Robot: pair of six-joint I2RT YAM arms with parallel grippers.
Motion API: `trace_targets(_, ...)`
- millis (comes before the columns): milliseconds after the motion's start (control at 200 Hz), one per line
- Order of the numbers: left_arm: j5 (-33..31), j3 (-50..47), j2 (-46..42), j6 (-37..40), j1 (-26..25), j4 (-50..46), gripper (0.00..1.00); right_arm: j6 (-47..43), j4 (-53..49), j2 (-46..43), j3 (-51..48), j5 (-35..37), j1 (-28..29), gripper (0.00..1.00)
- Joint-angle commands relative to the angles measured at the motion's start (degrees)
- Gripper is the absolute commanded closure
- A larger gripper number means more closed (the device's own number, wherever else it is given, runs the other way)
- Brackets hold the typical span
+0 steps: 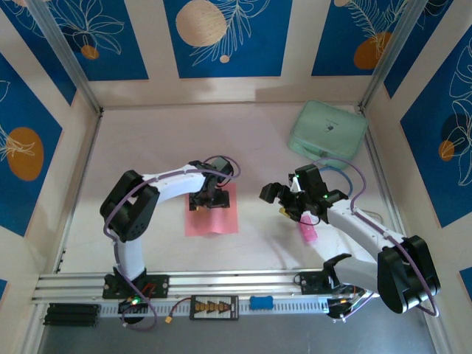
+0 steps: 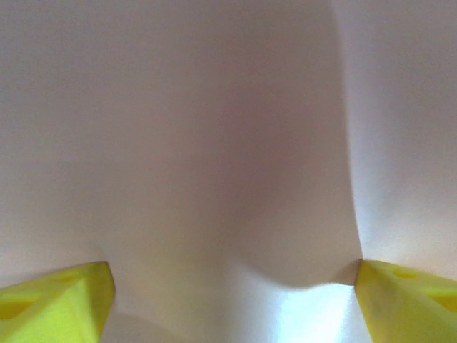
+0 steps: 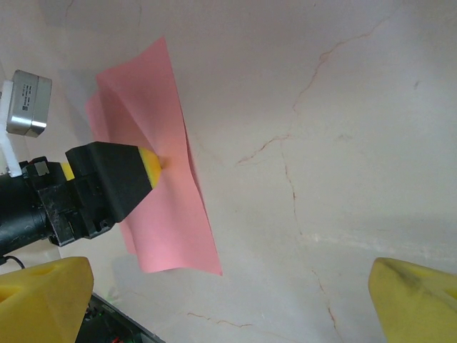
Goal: Fold a paper plane with a square sheet of paper (pick it up from the middle)
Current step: First fold the square sheet of paper in half at the center of the table.
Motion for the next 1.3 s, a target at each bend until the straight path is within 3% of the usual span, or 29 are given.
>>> trace_targets(0,3.7,-1.5,0.8,0.6,-1.0,0.0,0.19,0.7,0.5,-0.4,-0.5,-0.3,0.4,0.01)
trace_targets(415,10.2,-4.3,-6.2,6.0,-1.1,10.0,0.62,2.2,-1.6,-7.5,-1.6,15.3,3.8,0.00)
trace_targets(535,12.1,-5.2,-8.4,6.6,-1.0,13.2,0.67,8.2,-4.3,-11.3,-3.0,24.2,3.6,0.01)
trace_targets(630,15.4,-5.7,-10.2,6.8,-1.0,16.6,0.69,13.3,-3.6,-15.5,-5.9,27.1,2.8,0.07)
trace_targets(785,25.1,-6.8,-12.8,5.0,-0.9,26.3,0.69,4.7,9.2,-25.1,-13.6,16.7,-1.4,0.06)
trace_targets(950,37.4,-6.5,-10.9,0.2,-0.8,36.9,0.67,-0.4,10.7,-32.2,-15.4,3.1,-8.0,0.04)
trace_targets(1090,44.3,-7.3,-7.1,-3.7,-0.7,44.7,0.66,-1.1,9.8,-30.2,-14.2,-7.4,-13.3,0.04)
trace_targets(1295,45.2,-9.0,-3.0,-5.1,-0.2,45.5,0.66,-2.4,7.6,-22.2,-10.4,-14.4,-14.1,0.05)
